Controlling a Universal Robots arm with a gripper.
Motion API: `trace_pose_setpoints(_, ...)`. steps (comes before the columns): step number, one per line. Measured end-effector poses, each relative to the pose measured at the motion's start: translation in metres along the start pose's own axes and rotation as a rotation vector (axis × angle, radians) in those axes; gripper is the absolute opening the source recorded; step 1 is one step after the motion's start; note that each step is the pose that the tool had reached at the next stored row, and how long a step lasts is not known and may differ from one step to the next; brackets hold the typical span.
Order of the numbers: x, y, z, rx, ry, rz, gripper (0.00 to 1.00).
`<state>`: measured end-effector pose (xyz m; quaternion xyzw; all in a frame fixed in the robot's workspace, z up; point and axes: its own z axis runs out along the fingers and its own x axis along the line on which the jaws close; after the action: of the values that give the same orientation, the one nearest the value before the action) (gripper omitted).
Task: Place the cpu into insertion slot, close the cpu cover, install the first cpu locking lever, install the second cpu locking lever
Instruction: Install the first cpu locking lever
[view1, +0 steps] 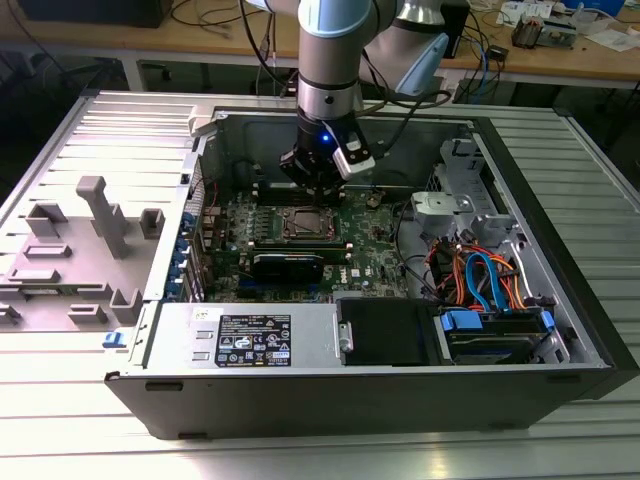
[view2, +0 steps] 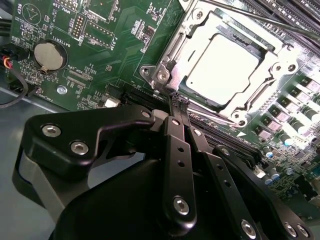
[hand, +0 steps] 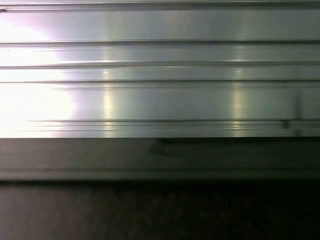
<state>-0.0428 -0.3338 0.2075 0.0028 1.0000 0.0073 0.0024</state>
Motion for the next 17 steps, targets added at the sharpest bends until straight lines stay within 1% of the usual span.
trace_pose_setpoints(17,-0.0002,0.0,0.001,0.0001,-0.0001,0.0,0.11)
